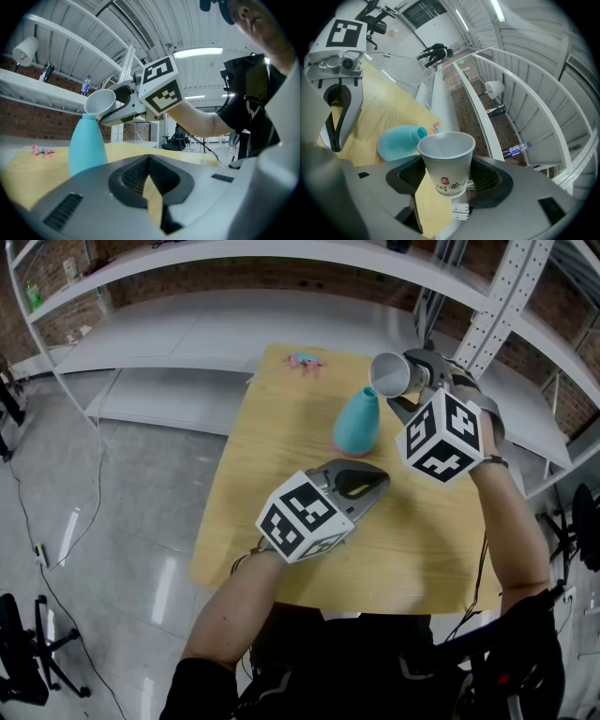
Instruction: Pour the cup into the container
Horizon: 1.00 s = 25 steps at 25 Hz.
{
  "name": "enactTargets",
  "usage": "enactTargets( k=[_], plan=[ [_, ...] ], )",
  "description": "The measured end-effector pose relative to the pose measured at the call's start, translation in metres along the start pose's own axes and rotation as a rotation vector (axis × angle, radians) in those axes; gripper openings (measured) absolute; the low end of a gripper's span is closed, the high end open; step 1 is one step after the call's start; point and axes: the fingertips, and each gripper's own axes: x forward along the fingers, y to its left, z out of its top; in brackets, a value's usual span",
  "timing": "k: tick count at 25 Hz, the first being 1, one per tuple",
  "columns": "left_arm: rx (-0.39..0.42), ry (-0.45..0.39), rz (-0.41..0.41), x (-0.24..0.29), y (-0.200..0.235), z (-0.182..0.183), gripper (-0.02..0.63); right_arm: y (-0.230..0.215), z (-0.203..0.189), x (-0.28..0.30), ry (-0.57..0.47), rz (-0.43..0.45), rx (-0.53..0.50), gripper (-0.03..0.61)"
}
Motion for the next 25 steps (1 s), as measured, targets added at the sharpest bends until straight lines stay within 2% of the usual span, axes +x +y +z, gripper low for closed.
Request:
enactTargets(
  k=[25],
  plan=[
    [0.000, 0.000, 0.000, -0.0005, 0.0003, 0.0002, 0.002, -0.0011, 0.0037, 0.0016, -0.002, -0.024, -0.053, 0.302]
  ],
)
